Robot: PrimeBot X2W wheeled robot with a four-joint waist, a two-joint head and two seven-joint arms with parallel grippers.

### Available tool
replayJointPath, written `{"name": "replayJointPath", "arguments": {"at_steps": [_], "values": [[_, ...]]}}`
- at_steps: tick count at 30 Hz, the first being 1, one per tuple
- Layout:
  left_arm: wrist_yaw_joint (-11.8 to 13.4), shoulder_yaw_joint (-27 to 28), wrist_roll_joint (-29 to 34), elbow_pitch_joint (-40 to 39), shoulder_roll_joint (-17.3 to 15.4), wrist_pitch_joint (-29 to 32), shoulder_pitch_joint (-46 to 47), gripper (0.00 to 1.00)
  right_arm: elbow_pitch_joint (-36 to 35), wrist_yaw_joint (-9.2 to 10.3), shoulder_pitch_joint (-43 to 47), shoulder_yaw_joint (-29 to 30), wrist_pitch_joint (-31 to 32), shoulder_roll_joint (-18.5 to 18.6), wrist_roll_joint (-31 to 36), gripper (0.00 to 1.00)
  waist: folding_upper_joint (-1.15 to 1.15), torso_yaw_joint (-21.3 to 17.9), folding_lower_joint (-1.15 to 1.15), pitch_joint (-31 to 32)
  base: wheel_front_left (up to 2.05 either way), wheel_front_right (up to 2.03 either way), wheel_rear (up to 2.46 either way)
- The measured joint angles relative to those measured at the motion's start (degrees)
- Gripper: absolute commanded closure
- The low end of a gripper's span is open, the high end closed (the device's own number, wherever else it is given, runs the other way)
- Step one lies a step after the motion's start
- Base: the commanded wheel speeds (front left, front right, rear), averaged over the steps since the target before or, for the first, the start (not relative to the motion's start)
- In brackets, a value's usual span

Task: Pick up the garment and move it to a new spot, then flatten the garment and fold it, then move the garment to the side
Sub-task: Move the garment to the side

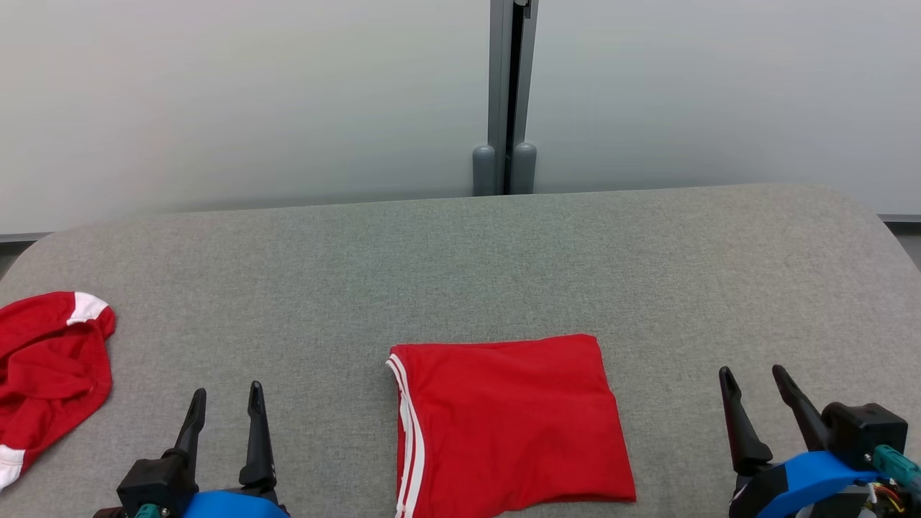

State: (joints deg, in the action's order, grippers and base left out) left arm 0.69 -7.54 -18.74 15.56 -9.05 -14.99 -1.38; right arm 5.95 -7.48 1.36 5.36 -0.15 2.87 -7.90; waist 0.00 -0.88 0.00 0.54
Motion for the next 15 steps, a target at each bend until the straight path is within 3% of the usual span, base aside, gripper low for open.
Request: {"name": "replayJointPath", "arguments": {"at_steps": [8, 15], "values": [[0.4, -0.1, 0.1, -0.2, -0.6, 0.0, 0.0, 0.0, 0.7, 0.0, -0.9, -2.5, 1.7, 0.0, -0.5, 0.0, 0.0, -0.4, 0.0, -0.5, 0.0, 0.0, 0.0], [0.8, -0.8, 0.7, -1.1, -1.0, 0.1, 1.0, 0.0, 3.2, 0.0, -7.2, -7.1, 16.0, -0.1, -3.2, 0.0, 0.0, -0.2, 0.0, -2.7, 0.0, 0.0, 0.0]]}}
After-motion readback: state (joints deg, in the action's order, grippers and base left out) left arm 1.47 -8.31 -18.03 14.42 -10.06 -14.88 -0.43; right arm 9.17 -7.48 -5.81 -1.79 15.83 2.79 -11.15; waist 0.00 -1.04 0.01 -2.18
